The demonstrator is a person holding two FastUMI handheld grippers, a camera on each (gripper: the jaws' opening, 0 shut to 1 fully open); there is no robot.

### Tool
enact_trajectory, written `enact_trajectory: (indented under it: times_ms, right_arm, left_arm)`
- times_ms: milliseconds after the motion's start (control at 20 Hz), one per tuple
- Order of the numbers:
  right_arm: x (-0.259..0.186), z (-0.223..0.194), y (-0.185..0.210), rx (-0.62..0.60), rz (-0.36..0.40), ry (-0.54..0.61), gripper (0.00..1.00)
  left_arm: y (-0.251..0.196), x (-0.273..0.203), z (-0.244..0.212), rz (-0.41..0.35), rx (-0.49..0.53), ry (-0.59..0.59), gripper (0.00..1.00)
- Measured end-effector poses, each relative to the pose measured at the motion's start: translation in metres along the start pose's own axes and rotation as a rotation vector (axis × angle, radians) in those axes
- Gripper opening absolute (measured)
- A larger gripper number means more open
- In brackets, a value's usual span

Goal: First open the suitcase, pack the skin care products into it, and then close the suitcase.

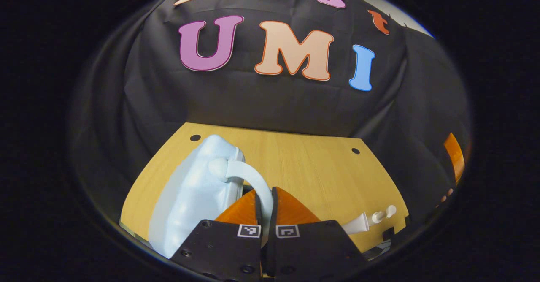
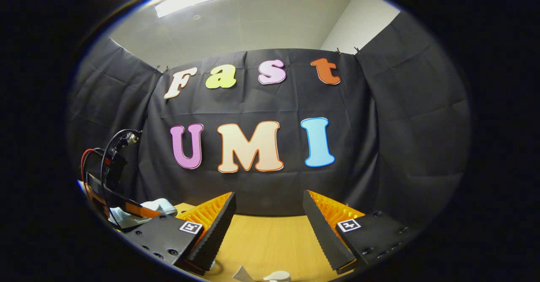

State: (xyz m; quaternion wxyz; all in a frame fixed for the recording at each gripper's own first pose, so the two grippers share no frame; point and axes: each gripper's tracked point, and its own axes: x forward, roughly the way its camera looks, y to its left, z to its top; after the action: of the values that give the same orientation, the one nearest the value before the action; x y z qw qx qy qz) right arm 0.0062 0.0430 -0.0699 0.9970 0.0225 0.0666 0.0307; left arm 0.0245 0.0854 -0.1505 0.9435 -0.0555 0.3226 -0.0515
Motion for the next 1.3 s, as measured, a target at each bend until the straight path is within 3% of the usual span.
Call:
enact_trajectory:
  times_ms: [200, 450, 650, 1000, 1300]
  right_arm:
    - [0.007, -0.004, 0.032, 0.019, 0.011, -0.001, 0.99]
    - [0.019, -0.006, 0.075, 0.023, 0.022, -0.015, 0.99]
    - [0.027, -0.008, 0.111, 0.009, 0.032, -0.019, 0.99]
    - [0.033, -0.011, 0.161, 0.014, 0.081, -0.014, 0.99]
    - [0.036, -0.007, 0.173, -0.007, 0.059, -0.027, 0.99]
  left_arm:
    - [0.039, -0.014, 0.02, 0.027, 0.056, -0.017, 0.0]
    - [0.086, -0.02, 0.036, 0.017, 0.05, -0.023, 0.0]
    - [0.139, -0.022, 0.044, 0.066, 0.071, -0.02, 0.0]
    - [0.206, -0.025, 0.047, 0.09, 0.011, -0.03, 0.0]
    - [0.258, -0.016, 0.039, 0.124, -0.043, -0.021, 0.0]
